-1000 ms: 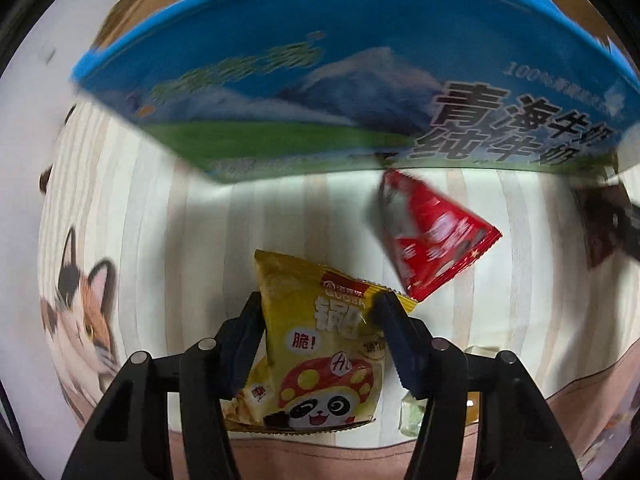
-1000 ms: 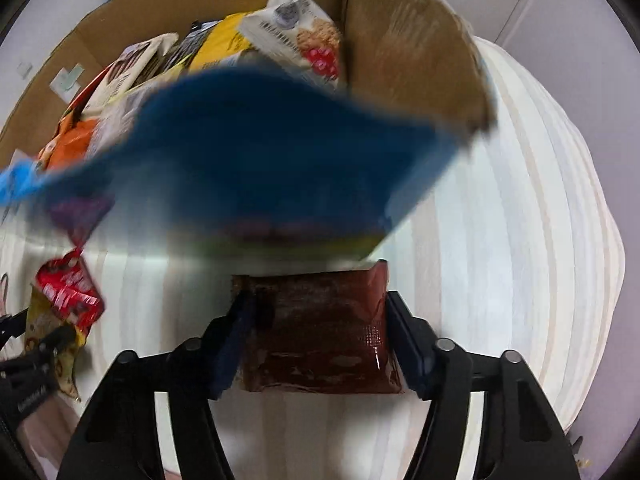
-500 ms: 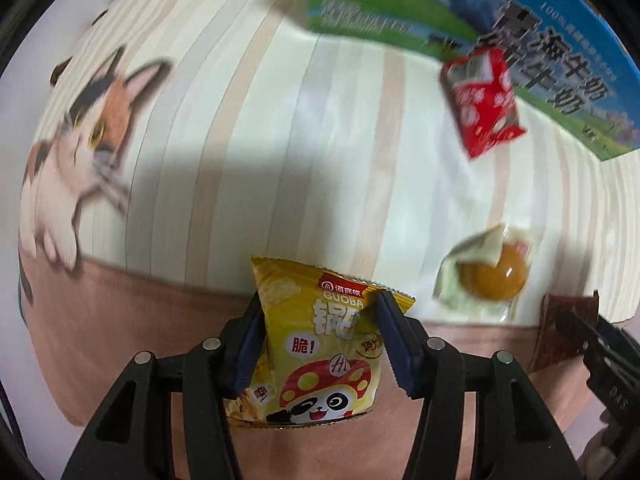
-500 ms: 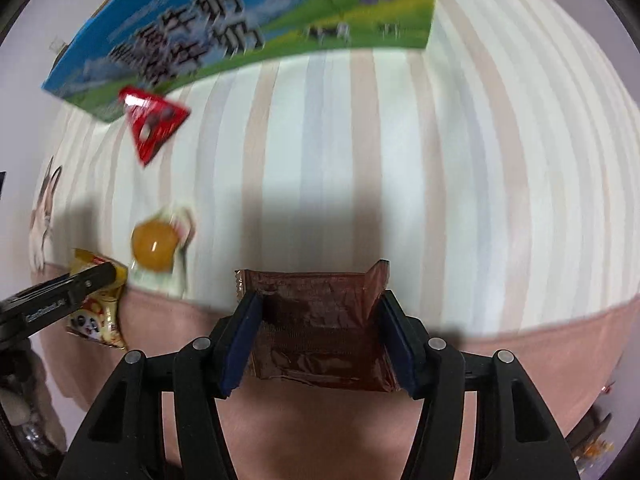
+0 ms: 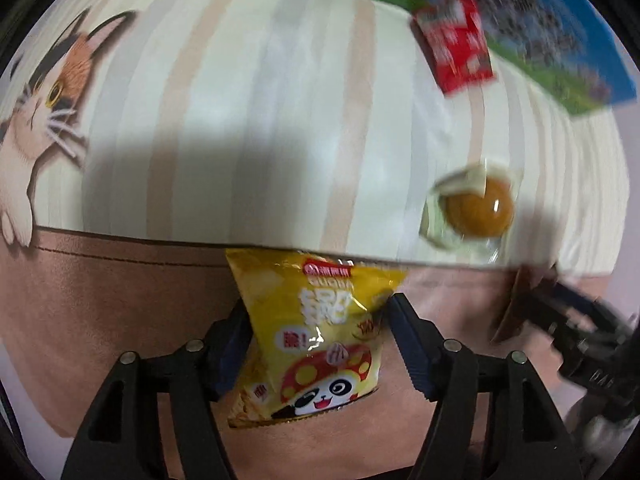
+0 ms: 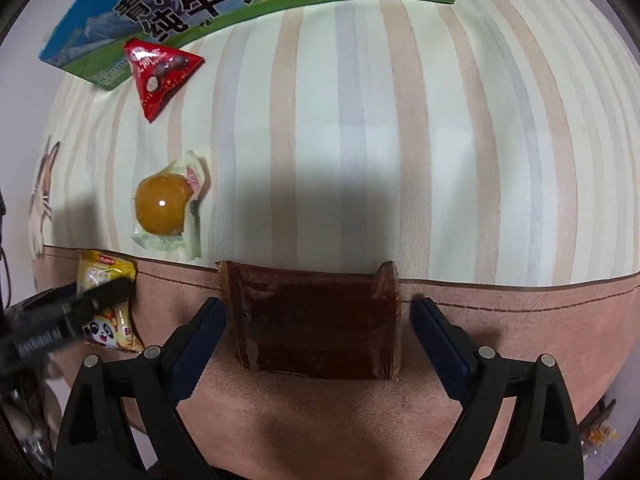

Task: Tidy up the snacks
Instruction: 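Grasp the yellow panda Guoba bag with left tool while right grasps the brown pouch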

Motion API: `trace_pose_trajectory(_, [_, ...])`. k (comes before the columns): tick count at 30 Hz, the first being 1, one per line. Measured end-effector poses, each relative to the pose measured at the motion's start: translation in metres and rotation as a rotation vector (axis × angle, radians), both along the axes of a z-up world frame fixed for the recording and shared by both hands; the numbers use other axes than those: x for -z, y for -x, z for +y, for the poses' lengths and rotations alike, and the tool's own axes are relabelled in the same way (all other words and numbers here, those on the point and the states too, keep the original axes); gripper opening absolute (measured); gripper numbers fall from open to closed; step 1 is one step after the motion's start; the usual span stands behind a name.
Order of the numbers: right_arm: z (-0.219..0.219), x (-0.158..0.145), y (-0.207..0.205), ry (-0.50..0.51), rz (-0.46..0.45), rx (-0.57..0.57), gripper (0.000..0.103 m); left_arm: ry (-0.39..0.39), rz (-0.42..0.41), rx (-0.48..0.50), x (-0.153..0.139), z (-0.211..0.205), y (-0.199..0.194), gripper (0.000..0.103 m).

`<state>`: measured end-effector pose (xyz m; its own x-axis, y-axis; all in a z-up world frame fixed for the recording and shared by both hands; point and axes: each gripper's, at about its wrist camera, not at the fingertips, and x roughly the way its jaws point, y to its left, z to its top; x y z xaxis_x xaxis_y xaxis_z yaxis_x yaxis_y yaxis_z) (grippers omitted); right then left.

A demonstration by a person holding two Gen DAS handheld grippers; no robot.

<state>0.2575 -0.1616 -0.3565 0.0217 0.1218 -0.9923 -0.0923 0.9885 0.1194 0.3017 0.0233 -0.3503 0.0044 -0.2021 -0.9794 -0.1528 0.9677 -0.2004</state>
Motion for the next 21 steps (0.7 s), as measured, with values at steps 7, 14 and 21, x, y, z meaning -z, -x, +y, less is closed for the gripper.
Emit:
trace_pose_trajectory(7, [0.026, 0.019, 0.018, 0.089, -0.05, -0.017, 0.096, -0.128, -0.011, 0.058, 0.004, -0.045, 0.006, 0.065])
trace_pose_trajectory(14, [0.055, 0.025, 0.05, 0.129, -0.128, -0.056, 0.072, -0.149, -0.052, 0.041, -0.001, -0.072, 0.039, 0.053])
trace_pose_trajectory(21, [0.061, -0.002, 0.089, 0.102, -0.167, -0.068, 0.056, -0.118, -0.072, -0.012, -0.028, -0.056, 0.049, 0.051])
